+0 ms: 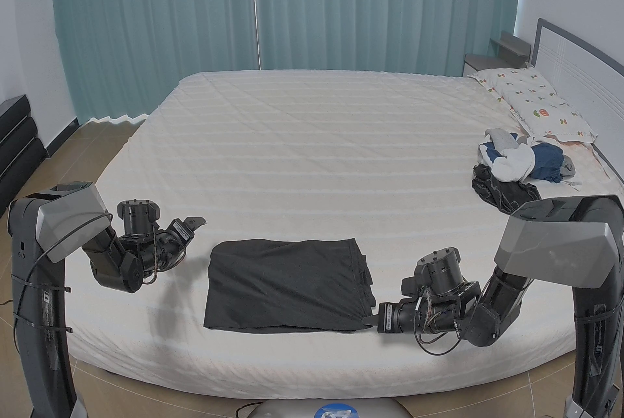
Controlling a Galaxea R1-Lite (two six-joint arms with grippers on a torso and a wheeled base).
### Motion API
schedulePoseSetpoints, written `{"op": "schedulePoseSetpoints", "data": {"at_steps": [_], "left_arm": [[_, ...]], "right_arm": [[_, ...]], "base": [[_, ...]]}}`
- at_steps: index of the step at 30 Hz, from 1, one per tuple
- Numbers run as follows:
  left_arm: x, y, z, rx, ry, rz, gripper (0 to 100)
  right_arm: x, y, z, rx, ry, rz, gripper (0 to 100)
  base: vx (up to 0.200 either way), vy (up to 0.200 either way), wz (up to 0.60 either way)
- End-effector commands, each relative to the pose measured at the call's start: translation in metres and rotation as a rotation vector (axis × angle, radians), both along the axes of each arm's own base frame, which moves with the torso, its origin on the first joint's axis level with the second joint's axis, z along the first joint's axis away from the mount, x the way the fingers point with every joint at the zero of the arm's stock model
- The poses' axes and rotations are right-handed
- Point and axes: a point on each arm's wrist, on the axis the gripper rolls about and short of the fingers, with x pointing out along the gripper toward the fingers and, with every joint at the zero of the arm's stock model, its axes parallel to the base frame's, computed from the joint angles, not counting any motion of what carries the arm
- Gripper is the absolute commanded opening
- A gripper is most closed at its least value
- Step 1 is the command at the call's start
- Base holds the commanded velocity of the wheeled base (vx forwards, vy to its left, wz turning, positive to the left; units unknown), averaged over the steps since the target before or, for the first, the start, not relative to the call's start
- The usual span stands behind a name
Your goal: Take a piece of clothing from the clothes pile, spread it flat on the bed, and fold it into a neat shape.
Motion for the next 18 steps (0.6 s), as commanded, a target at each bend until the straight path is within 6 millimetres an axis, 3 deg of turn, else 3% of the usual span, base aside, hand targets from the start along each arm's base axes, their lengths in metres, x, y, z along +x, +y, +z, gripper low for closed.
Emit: {"op": "schedulePoseSetpoints", "data": {"at_steps": [1, 6, 7, 10, 15, 17, 18], "left_arm": [[0.000, 0.000, 0.000, 0.000, 0.000, 0.000, 100], [0.000, 0.000, -0.001, -0.002, 0.003, 0.001, 100], [-0.001, 0.000, 0.000, -0.002, 0.002, 0.001, 100], [-0.001, 0.000, 0.000, -0.002, 0.002, 0.001, 100], [-0.001, 0.000, -0.001, -0.002, 0.005, 0.001, 100], [-0.001, 0.000, -0.001, -0.002, 0.005, 0.001, 100], [-0.002, 0.000, -0.001, -0.002, 0.006, 0.001, 100]], "right_arm": [[0.002, 0.001, 0.003, -0.013, 0.004, 0.009, 100], [0.014, -0.001, 0.016, -0.011, -0.061, -0.023, 100], [0.023, -0.001, 0.030, 0.010, -0.104, -0.046, 100], [0.038, 0.000, 0.040, 0.013, -0.142, -0.088, 100], [0.075, 0.022, 0.031, -0.015, -0.173, -0.179, 100], [0.080, 0.026, 0.029, -0.012, -0.174, -0.195, 100], [0.090, 0.042, 0.021, -0.013, -0.171, -0.226, 100]], "base": [[0.000, 0.000, 0.00], [0.000, 0.000, 0.00], [0.000, 0.000, 0.00], [0.000, 0.000, 0.00], [0.000, 0.000, 0.00], [0.000, 0.000, 0.00], [0.000, 0.000, 0.00]]}}
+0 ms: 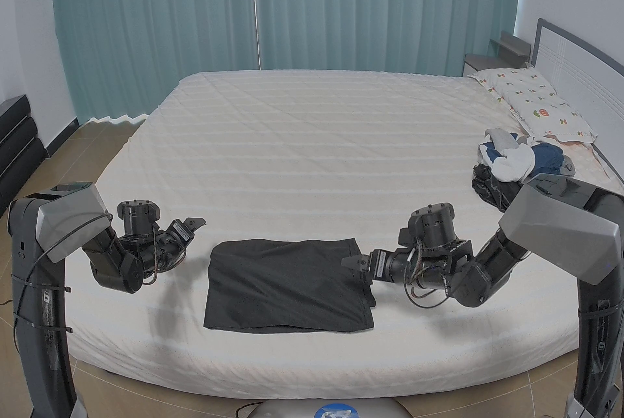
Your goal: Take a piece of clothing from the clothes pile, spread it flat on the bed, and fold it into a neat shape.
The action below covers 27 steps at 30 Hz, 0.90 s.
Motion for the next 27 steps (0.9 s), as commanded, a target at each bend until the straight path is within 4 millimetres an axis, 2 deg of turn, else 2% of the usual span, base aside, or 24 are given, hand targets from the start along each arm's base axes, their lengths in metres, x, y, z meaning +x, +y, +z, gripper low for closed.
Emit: {"op": "schedulePoseSetpoints", "data": {"at_steps": [1, 6, 13, 17, 27], "left_arm": [[-0.001, 0.000, 0.001, 0.000, 0.001, 0.000, 100], [-0.002, -0.001, 0.000, 0.000, 0.002, -0.001, 100], [-0.002, -0.001, 0.001, -0.002, 0.003, 0.000, 100], [-0.002, -0.001, 0.001, 0.000, 0.003, 0.002, 100], [-0.002, -0.001, 0.000, 0.000, 0.004, 0.002, 100]], "right_arm": [[0.037, 0.036, -0.027, -0.012, -0.001, -0.095, 100], [0.057, 0.052, -0.037, -0.018, -0.013, -0.120, 100], [0.077, 0.061, -0.052, -0.016, -0.052, -0.156, 100], [0.087, 0.055, -0.048, -0.009, -0.082, -0.192, 100], [0.097, 0.042, -0.044, -0.005, -0.098, -0.234, 100]], "base": [[0.000, 0.000, 0.00], [0.000, 0.000, 0.00], [0.000, 0.000, 0.00], [0.000, 0.000, 0.00], [0.000, 0.000, 0.00]]}}
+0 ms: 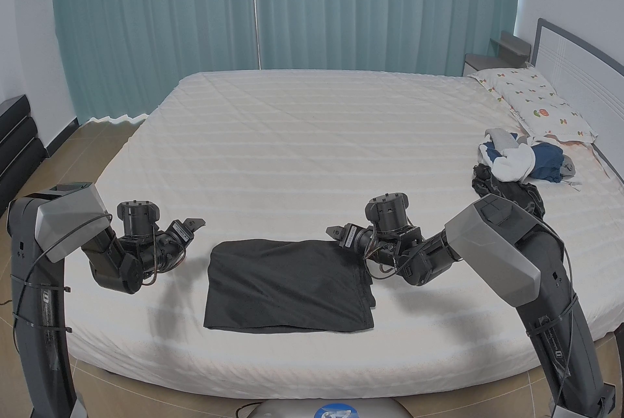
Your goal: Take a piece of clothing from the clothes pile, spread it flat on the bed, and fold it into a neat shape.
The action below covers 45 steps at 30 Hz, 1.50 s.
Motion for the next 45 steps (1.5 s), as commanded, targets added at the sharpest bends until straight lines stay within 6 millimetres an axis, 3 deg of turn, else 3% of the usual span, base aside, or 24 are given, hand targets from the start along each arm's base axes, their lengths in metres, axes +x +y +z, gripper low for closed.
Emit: {"op": "schedulePoseSetpoints", "data": {"at_steps": [1, 8, 12, 13, 45], "left_arm": [[0.000, 0.000, 0.000, 0.000, 0.000, 0.000, 100], [0.000, 0.000, -0.001, 0.001, 0.000, 0.003, 100], [0.000, 0.000, -0.001, 0.003, 0.000, 0.002, 100], [0.000, 0.000, -0.001, 0.003, 0.000, 0.002, 100], [0.000, -0.001, -0.001, 0.006, 0.003, -0.001, 100]], "right_arm": [[0.002, -0.003, -0.005, 0.000, 0.003, -0.007, 100], [0.000, 0.008, -0.005, 0.003, -0.005, 0.013, 100], [0.003, 0.009, -0.017, -0.006, 0.006, 0.009, 100], [0.003, 0.009, -0.020, -0.009, 0.012, 0.006, 0], [0.023, -0.004, -0.014, -0.010, -0.054, -0.123, 0]], "base": [[0.000, 0.000, 0.00], [0.000, 0.000, 0.00], [0.000, 0.000, 0.00], [0.000, 0.000, 0.00], [0.000, 0.000, 0.00]]}}
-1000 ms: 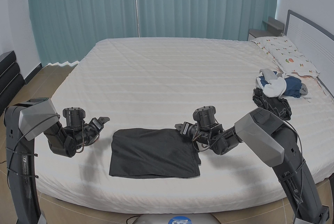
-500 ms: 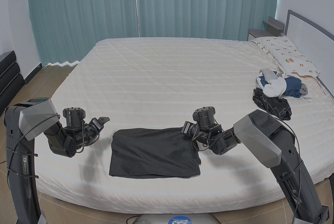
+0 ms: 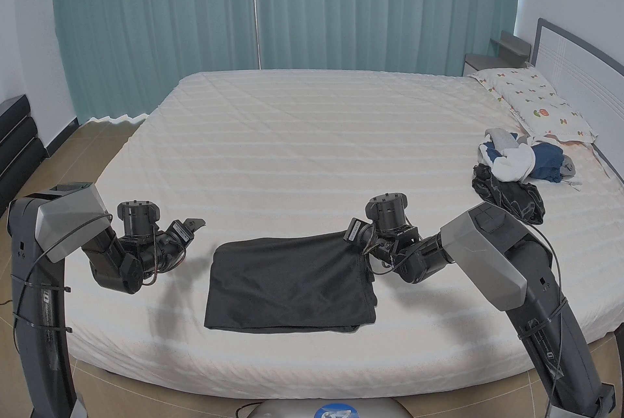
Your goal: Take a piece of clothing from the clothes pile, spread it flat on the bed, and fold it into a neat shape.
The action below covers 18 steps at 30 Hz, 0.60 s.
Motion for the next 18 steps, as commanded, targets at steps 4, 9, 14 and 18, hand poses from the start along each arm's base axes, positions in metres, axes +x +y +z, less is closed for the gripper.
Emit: {"op": "schedulePoseSetpoints", "data": {"at_steps": [4, 9, 14, 18], "left_arm": [[0.0000, 0.0000, -0.0012, 0.000, 0.003, 0.000, 100], [0.0000, 0.0000, -0.0012, 0.000, 0.003, 0.000, 100], [0.0000, 0.0000, -0.0012, 0.000, 0.003, 0.000, 100], [0.0000, 0.0000, -0.0012, 0.000, 0.003, 0.000, 100]], "right_arm": [[0.0046, 0.0003, -0.0012, -0.002, -0.018, -0.018, 0], [0.0048, 0.0003, -0.0016, -0.002, -0.018, -0.019, 0], [0.0041, -0.0001, -0.0043, -0.007, -0.010, -0.020, 0], [0.0027, 0.0011, -0.0059, -0.017, 0.007, -0.018, 100]], "base": [[0.000, 0.000, 0.00], [0.000, 0.000, 0.00], [0.000, 0.000, 0.00], [0.000, 0.000, 0.00]]}}
